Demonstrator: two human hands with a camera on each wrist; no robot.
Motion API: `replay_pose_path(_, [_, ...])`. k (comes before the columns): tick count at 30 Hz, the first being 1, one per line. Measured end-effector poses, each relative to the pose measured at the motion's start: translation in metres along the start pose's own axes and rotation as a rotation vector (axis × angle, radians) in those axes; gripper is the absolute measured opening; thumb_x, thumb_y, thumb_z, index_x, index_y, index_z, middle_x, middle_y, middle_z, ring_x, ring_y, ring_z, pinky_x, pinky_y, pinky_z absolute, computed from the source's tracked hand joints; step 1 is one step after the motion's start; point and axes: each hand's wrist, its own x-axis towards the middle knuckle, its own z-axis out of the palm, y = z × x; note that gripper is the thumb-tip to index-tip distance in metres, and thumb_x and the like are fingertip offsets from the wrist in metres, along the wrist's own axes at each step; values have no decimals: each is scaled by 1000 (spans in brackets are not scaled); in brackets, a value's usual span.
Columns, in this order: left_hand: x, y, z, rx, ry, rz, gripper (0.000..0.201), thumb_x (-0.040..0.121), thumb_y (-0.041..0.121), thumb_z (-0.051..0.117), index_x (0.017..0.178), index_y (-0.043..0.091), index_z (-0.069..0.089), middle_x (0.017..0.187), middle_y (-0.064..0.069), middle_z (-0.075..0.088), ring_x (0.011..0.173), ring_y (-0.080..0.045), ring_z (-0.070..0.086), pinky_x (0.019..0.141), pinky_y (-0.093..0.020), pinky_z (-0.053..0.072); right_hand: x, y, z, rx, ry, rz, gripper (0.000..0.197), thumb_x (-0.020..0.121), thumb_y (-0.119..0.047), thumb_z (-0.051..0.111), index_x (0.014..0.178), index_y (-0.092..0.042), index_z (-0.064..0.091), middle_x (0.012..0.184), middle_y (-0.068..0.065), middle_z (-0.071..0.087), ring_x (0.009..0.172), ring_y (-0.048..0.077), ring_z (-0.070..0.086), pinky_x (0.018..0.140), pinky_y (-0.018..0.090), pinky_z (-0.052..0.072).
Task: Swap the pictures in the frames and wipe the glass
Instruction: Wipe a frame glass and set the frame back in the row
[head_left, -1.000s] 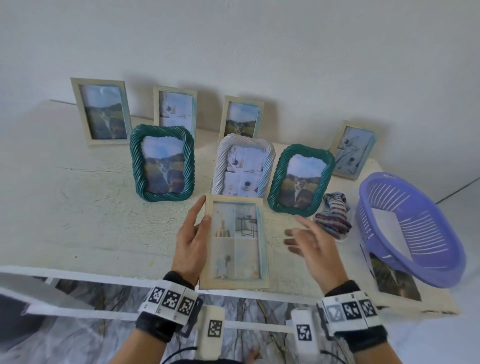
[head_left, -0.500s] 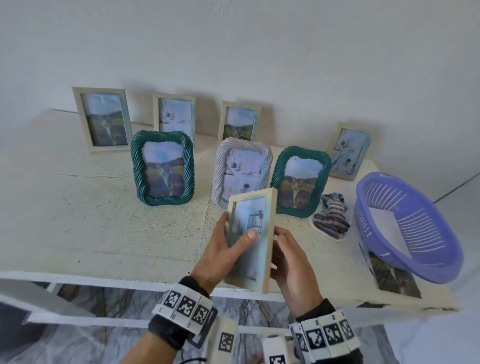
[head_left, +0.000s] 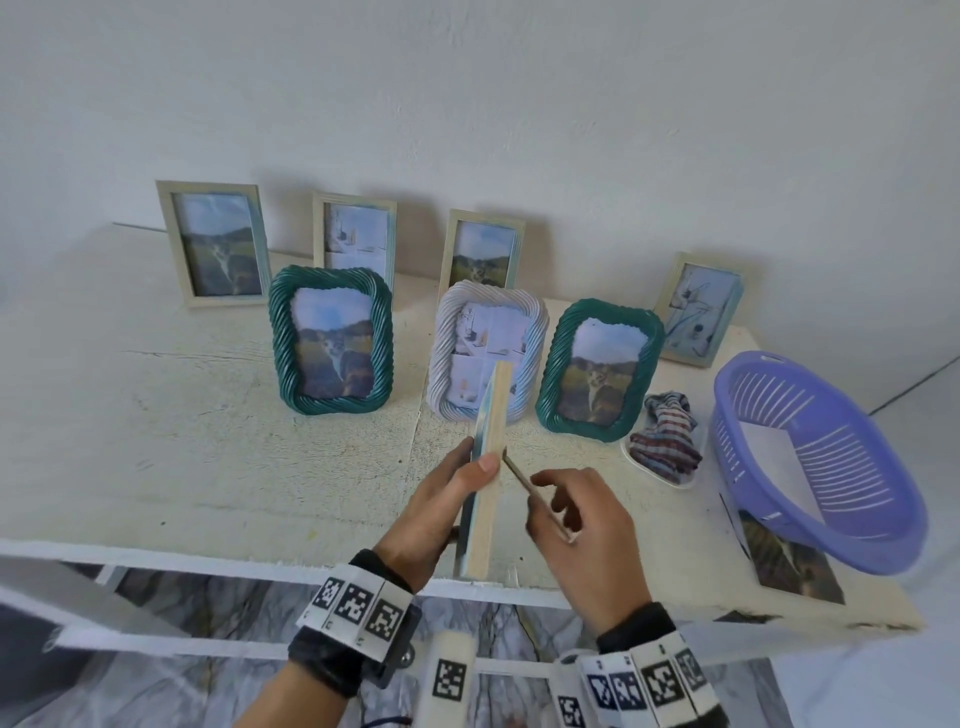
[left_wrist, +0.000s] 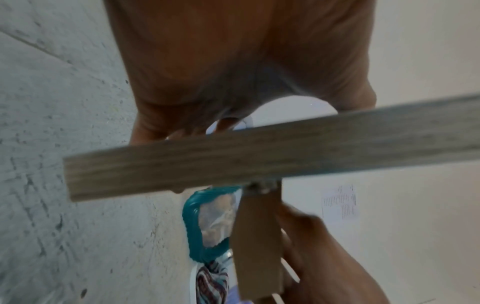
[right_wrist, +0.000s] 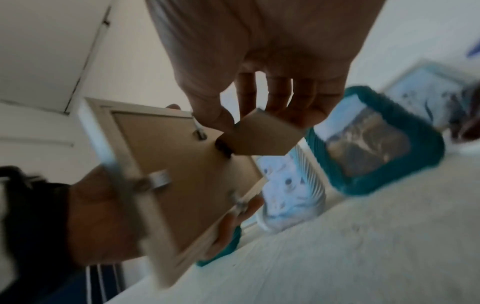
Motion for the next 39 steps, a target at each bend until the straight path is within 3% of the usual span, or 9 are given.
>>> replay_pose_path(6, [-1,1,1,37,45,-36,103,53,76,65,143,34,40,121,17,63,108,-1,62,98,-46,49,6,-7,-13,-414,21,-24,13,83,-24,73,95,-26,72,54,-9,61,44,13,55,40,25,42])
replay_pose_path(10, [-4,-1,2,133,78,83,123,48,87,67,151,33,25,143,10,47,125,-9,52,104,-45,45,9,-29,-14,450,-73,472,21,98,-24,52,104,-18,72,77,2,74,62,25,69,60,38,56])
replay_pose_path(14, [-5,12,-2,11,170,120,82,69,85,51,134,35,47,125,-1,64,112,-19,63,88,-50,54,17,-28,-27,1263,-155,853,55,94,-51,40,120,-11,66,116,20,66,109,37,63,96,54,46])
replay_pose_path(18, [3,39,-2,-66,11,-36,74,83,75,24,125,23,58,105,-15,72,100,-33,68,79,-52,54,18,-10,-36,1240,-173,871,56,89,-55,46,132,-20,57,125,18,62,115,36,59,98,59,45])
replay_pose_path(20, [12,49,1,-34,-83,-109,81,80,79,19,125,26,61,109,-19,70,104,-38,66,81,-54,54,20,-4,-42,1202,-159,886,54,88,-53,47,127,-19,61,120,19,65,104,34,65,85,50,55])
replay_pose_path(25, [37,80,21,143,-189,-130,84,82,80,15,122,25,65,111,-14,71,104,-35,66,71,-47,57,39,9,-62,1087,-96,821,56,75,-65,57,111,-25,72,115,23,64,104,38,60,93,57,45])
replay_pose_path(28, [56,107,34,181,-191,-78,73,92,69,15,120,24,66,106,-14,72,94,-30,68,69,-46,57,64,19,-83,1001,-97,686,65,76,-67,58,122,-21,65,118,20,65,105,40,62,88,57,50])
replay_pose_path(32, [88,150,52,234,-195,47,67,97,60,19,117,16,65,87,-13,69,80,-24,65,72,-51,53,113,25,-124,769,-31,396,40,95,-35,51,120,-4,60,104,15,67,88,28,65,68,34,53])
replay_pose_path(39, [173,233,88,386,-129,204,72,97,60,17,122,9,60,88,-13,62,88,-29,65,72,-47,56,233,36,-175,315,130,128,19,94,-13,56,109,-20,67,92,5,68,82,20,67,74,38,60])
